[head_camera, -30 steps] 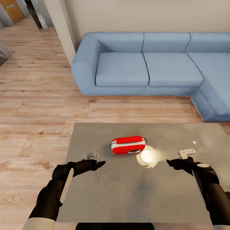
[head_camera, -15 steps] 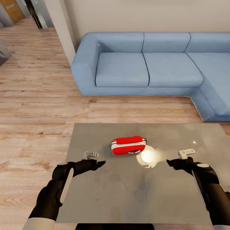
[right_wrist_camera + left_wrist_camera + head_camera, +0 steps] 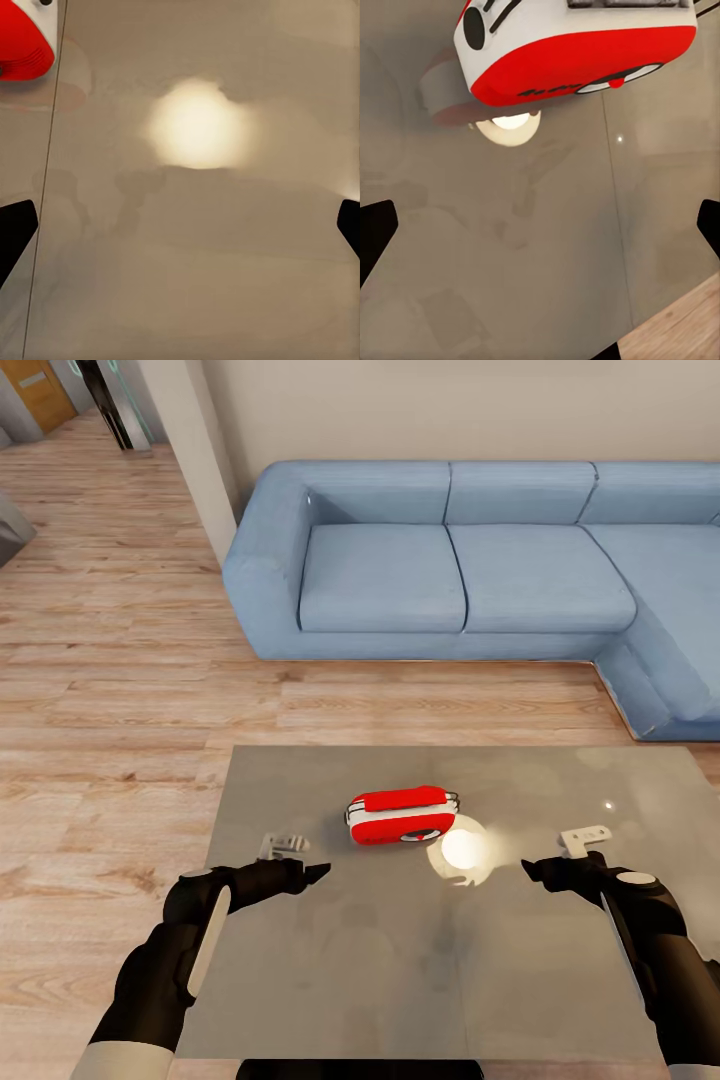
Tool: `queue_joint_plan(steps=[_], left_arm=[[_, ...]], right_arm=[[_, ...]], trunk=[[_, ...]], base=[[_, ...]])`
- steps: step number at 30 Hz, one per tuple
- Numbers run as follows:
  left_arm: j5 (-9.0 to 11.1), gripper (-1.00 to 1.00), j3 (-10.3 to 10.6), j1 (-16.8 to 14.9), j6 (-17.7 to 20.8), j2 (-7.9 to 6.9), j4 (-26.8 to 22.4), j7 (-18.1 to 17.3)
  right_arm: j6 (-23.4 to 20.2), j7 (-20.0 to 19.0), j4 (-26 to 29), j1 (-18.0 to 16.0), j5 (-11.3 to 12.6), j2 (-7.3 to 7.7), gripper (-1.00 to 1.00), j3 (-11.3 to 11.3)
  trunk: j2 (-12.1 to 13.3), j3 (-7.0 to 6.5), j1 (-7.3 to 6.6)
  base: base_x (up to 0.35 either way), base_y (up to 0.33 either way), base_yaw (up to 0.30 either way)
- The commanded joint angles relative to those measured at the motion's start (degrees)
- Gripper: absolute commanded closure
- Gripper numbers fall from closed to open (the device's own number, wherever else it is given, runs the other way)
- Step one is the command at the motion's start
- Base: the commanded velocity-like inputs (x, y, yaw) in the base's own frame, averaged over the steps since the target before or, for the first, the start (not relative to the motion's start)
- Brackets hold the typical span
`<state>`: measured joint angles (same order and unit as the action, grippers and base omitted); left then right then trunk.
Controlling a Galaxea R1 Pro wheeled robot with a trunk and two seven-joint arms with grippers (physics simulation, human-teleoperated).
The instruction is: Turn on the radio receiver that's on the table in the living room.
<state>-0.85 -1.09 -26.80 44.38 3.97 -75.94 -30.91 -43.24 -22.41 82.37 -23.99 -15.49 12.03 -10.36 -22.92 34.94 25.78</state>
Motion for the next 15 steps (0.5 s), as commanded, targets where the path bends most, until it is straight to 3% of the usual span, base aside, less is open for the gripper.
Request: queue_joint_plan(steps=[1,12,15], left_arm=[[0.0,-1.0,0.01,0.0,0.0,0.0,0.0,-0.01],[0.03,-1.0,0.03,-0.01,0.0,0.0,0.08,0.12],[0.85,-1.0,0.18,0.08,-0.09,0.24,-0.07,0.67]], right_arm=[[0.0,-0.02,0.0,0.0,0.0,0.0,-1.0,0.0],[-0.29,-0.01,0.0,0.0,-0.04,0.01,-1.0,0.04],[-1.27,-0.18,-0.98,0.98,0.91,-0.35,-1.0,-0.08]], trunk=[[0.0,0.0,0.0],[0.0,0.0,0.0],[0.0,0.0,0.0]], base=[[0.0,0.0,0.0],[0.0,0.0,0.0],[0.0,0.0,0.0]])
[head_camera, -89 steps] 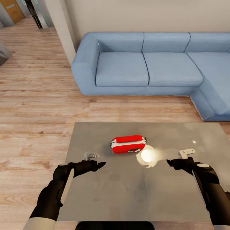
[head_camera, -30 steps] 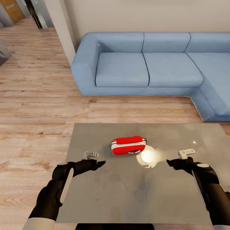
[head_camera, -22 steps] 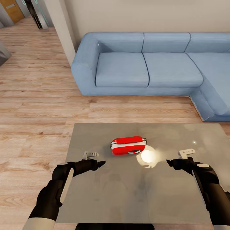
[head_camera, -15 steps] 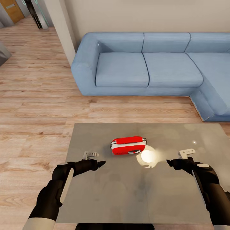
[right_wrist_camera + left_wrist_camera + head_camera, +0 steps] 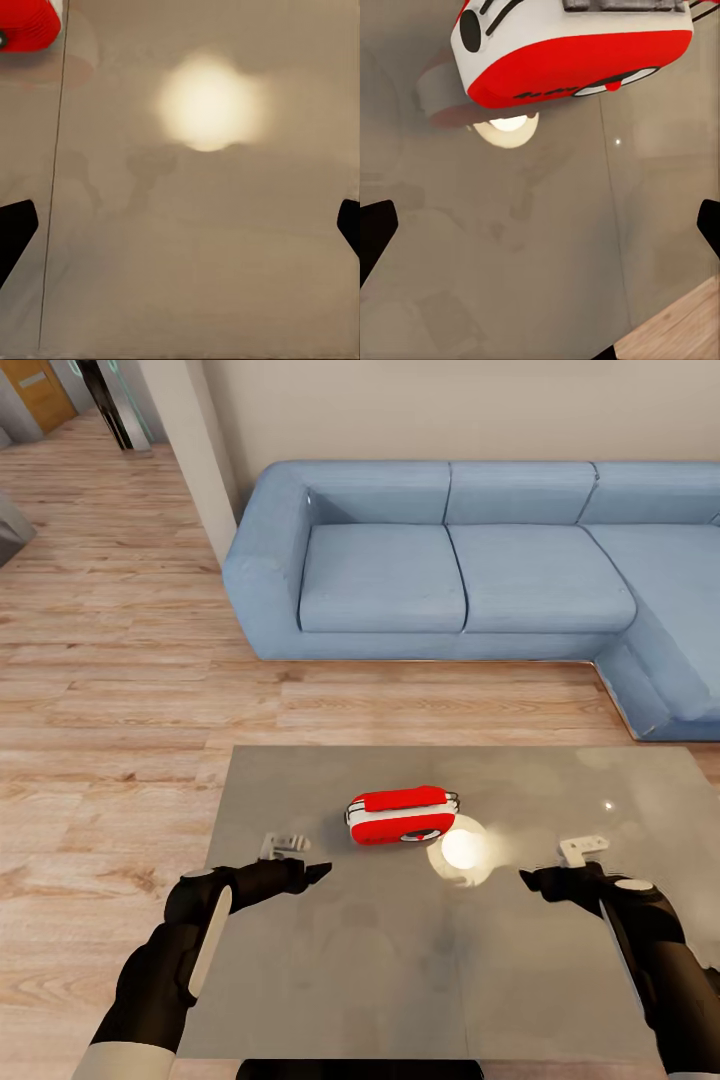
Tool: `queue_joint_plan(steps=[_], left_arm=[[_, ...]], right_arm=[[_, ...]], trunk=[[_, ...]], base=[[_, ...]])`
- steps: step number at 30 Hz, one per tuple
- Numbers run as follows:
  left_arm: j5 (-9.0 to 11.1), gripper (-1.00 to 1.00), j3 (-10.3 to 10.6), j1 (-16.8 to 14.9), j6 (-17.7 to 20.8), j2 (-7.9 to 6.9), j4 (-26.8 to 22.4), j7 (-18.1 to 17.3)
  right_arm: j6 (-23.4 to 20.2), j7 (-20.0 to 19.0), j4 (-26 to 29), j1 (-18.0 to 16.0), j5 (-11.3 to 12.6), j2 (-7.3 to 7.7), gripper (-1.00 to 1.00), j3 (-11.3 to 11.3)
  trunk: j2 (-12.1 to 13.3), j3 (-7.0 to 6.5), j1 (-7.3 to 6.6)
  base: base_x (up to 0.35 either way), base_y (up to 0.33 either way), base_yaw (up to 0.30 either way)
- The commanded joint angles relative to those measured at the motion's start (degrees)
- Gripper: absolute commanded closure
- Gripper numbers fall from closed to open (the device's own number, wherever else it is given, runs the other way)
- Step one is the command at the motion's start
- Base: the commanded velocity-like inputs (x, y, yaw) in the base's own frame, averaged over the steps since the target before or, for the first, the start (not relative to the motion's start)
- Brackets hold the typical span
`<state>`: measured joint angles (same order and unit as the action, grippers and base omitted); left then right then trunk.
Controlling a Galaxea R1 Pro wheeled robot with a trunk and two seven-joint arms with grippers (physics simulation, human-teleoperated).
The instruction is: Turn on the radio receiver that's on the table in the living room.
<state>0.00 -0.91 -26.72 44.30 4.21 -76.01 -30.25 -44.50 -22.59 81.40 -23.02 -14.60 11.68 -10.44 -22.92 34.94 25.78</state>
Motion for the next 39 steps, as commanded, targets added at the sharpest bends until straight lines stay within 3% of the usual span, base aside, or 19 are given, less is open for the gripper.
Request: queue_joint_plan(steps=[1,13,18,39], left_arm=[[0.0,-1.0,0.0,0.0,0.0,0.0,0.0,0.0],[1.0,-1.0,-0.05,0.0,0.0,0.35,0.0,-0.07],[1.05,-1.0,-0.05,0.0,0.0,0.36,-0.01,-0.14],[1.06,-1.0,-0.05,0.0,0.0,0.36,-0.01,-0.1]], right_arm=[[-0.03,0.0,-0.33,0.33,0.01,0.0,-1.0,0.0],[0.71,0.0,-4.2,4.21,-1.09,-0.73,-1.0,0.68],[0.83,0.0,-5.56,4.37,-1.12,-0.79,-1.0,0.64],[0.07,0.0,1.04,4.39,-1.13,-0.32,-1.0,0.51]], trunk=[[0.0,0.0,0.0],[0.0,0.0,0.0],[0.0,0.21,0.0],[0.0,2.07,0.0]], base=[[0.0,0.0,0.0],[0.0,0.0,0.0],[0.0,0.0,0.0],[0.0,0.0,0.0]])
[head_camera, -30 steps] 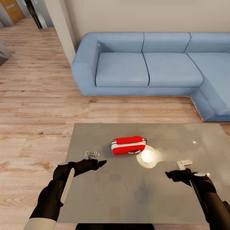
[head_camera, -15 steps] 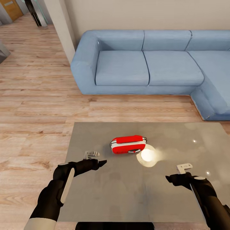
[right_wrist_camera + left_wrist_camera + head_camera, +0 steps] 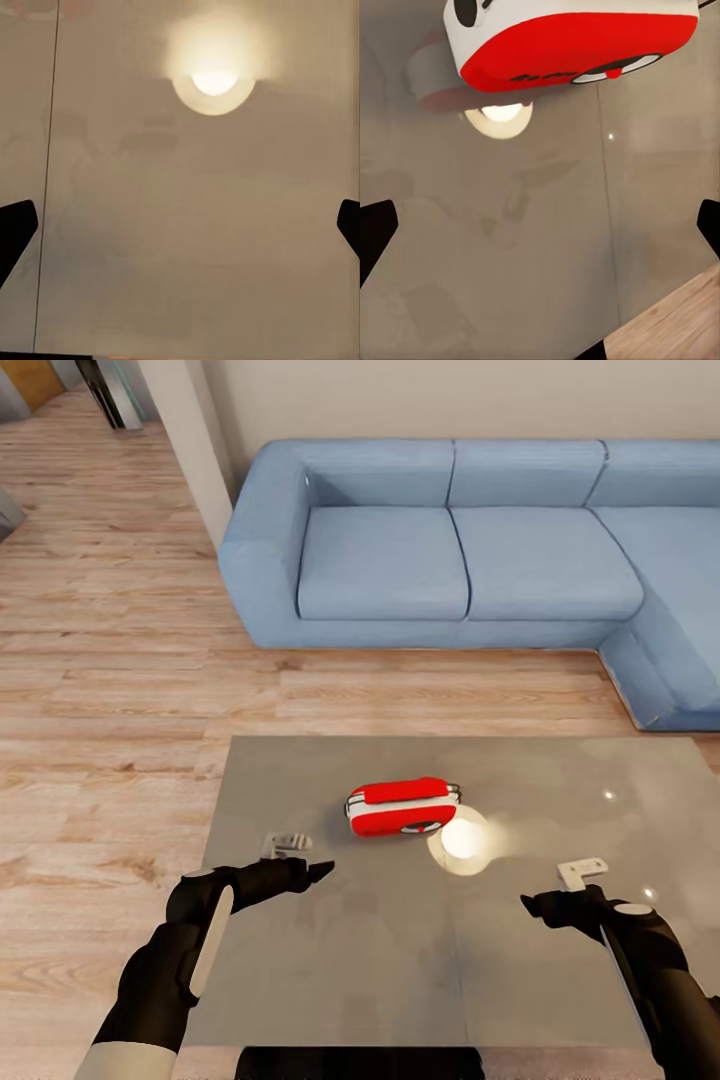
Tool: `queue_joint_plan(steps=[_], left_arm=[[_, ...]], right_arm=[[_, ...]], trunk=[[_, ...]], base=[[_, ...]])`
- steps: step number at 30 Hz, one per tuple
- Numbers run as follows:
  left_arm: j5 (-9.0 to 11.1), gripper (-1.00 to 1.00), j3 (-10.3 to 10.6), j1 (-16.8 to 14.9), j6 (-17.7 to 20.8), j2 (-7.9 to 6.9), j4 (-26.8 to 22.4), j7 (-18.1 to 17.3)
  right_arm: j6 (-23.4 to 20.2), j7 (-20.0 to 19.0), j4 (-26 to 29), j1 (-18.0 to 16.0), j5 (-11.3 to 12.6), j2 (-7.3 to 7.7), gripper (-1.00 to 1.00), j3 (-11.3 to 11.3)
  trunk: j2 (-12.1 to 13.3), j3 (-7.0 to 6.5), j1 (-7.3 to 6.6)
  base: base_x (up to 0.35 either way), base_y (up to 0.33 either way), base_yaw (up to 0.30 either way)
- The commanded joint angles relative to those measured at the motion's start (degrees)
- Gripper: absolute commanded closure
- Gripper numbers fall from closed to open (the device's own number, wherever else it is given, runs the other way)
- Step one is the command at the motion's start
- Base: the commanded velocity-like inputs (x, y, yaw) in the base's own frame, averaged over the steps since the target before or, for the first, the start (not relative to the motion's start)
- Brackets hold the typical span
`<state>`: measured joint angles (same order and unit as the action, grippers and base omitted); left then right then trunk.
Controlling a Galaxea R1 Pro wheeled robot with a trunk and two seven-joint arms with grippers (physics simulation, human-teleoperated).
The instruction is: Turn on the radio receiver that's on the table in the living room.
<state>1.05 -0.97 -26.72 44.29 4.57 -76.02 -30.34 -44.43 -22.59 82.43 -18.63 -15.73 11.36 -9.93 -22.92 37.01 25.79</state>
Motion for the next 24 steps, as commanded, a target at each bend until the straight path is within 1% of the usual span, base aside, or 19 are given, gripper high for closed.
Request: queue_joint_plan(steps=[1,4,9,12,15,16,17,18,19,20,22,24], left_arm=[[0.01,-1.0,0.0,0.0,0.0,0.02,0.0,0.0],[0.01,-1.0,0.0,0.0,0.0,0.03,0.0,0.0],[0.02,-1.0,0.0,0.0,0.0,0.07,0.0,-0.14],[0.15,-1.0,0.0,0.0,0.0,0.08,0.0,-0.8],[0.85,-1.0,0.03,0.0,-0.03,0.04,-0.03,-3.15],[1.34,-1.0,0.07,0.0,-0.08,0.03,0.03,-5.1],[1.53,-1.0,0.09,0.0,-0.1,0.02,0.06,-6.22],[1.8,-1.0,0.14,0.0,-0.16,0.0,0.02,-8.63],[1.9,-1.0,0.18,0.0,-0.18,-0.02,0.01,-9.87],[2.03,-1.0,0.24,0.0,-0.21,-0.04,0.01,-12.24],[2.11,-1.0,0.3,0.0,-0.25,-0.07,0.05,-14.82],[2.15,-1.0,0.32,0.0,-0.27,-0.09,0.1,-15.86]], right_arm=[[-0.01,0.0,0.06,0.0,0.0,0.01,-1.0,0.02],[-0.03,0.0,0.3,0.0,0.0,0.05,-1.0,0.08],[-0.1,0.0,2.74,0.0,-0.03,0.07,-1.0,0.16],[-0.19,0.0,3.67,0.0,-0.04,0.07,-1.0,0.22],[-0.35,0.0,4.06,0.0,-0.07,0.08,-1.0,0.31],[-0.4,0.0,4.15,0.0,-0.08,0.09,-1.0,0.36],[-0.41,0.0,4.19,0.0,-0.08,0.09,-1.0,0.38],[-0.44,0.0,4.23,0.0,-0.08,0.08,-1.0,0.4],[-0.45,0.0,4.25,0.0,-0.08,0.08,-1.0,0.41],[-0.46,0.0,4.27,0.0,-0.09,0.08,-1.0,0.45],[-0.47,0.0,4.29,0.0,-0.09,0.07,-1.0,0.47],[-0.47,0.0,4.33,0.0,-0.09,0.09,-1.0,0.47]], trunk=[[0.0,0.1,0.0],[0.0,0.37,0.0],[0.0,0.84,0.0],[0.0,1.12,0.0],[0.0,1.39,0.0],[0.0,1.49,0.0],[0.0,1.58,0.0],[0.0,1.67,0.0],[0.0,1.77,0.0],[0.0,1.86,0.0],[0.0,2.04,0.0],[0.0,2.23,0.0]], base=[[0.0,0.0,0.0],[0.0,0.0,0.0],[0.0,0.0,0.0],[0.0,0.0,0.0],[0.0,0.0,0.0],[0.0,0.0,0.0],[0.0,0.0,0.0],[0.0,0.0,0.0],[0.0,0.0,0.0],[0.0,0.0,0.0],[0.0,0.0,0.0],[0.0,0.0,0.0]])
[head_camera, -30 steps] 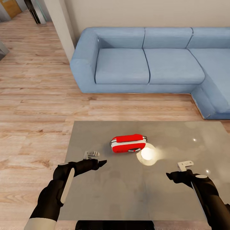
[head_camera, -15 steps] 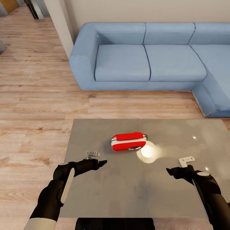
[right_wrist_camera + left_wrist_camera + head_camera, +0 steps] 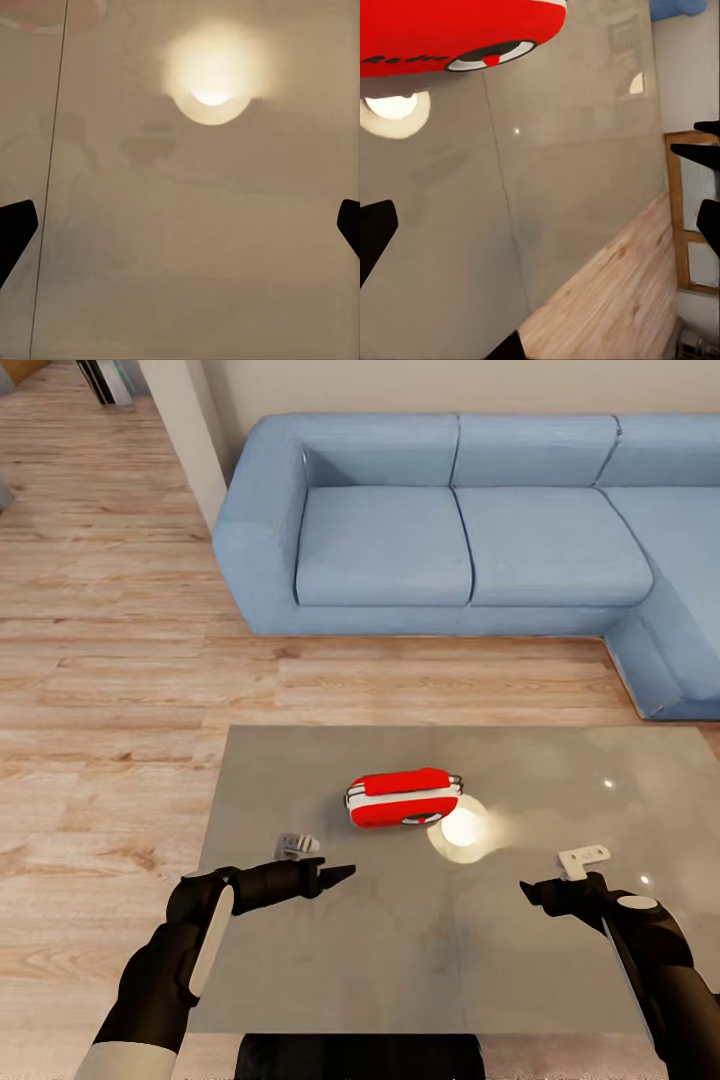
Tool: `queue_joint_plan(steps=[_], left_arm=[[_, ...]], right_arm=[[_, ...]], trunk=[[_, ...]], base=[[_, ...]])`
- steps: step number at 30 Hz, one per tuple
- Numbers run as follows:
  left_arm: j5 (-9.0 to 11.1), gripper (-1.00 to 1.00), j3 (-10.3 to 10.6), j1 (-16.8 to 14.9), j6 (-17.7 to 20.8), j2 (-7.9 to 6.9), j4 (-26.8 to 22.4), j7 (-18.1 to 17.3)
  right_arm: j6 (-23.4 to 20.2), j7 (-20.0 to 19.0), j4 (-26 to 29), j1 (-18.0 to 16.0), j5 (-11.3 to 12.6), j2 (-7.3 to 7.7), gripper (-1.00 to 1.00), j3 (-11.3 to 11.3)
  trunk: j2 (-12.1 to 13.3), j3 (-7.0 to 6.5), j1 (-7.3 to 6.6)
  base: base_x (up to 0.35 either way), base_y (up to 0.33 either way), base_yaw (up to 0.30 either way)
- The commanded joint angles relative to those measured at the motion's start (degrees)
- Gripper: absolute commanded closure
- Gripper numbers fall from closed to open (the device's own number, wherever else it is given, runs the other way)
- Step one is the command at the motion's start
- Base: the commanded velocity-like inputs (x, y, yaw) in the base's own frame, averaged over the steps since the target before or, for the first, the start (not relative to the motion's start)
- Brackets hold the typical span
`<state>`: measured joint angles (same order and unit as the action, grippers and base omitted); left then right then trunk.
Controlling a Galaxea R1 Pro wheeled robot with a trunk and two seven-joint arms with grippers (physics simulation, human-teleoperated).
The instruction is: Turn on the radio receiver that's on the table in the living room.
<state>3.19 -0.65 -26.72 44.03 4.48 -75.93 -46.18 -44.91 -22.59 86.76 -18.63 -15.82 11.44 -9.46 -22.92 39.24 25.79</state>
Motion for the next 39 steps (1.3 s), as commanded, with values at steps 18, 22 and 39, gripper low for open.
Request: queue_joint_plan(steps=[18,22,39], left_arm=[[-0.33,-1.0,0.04,0.0,0.0,0.02,0.2,-1.68],[-0.4,-1.0,0.04,0.0,0.01,0.01,0.27,-1.65],[-0.47,-1.0,0.04,0.0,0.01,0.0,0.34,-1.63]], right_arm=[[-0.01,0.0,0.13,0.0,-0.07,0.44,-1.0,0.09],[-0.01,0.0,0.15,0.0,-0.08,1.08,-1.0,0.01],[0.07,-0.01,2.54,0.0,-2.25,1.53,-1.0,0.03]], trunk=[[0.0,1.67,0.0],[0.0,2.04,0.0],[0.0,3.14,0.0]], base=[[0.0,0.0,0.0],[0.0,0.0,0.0],[0.0,0.0,0.0]])
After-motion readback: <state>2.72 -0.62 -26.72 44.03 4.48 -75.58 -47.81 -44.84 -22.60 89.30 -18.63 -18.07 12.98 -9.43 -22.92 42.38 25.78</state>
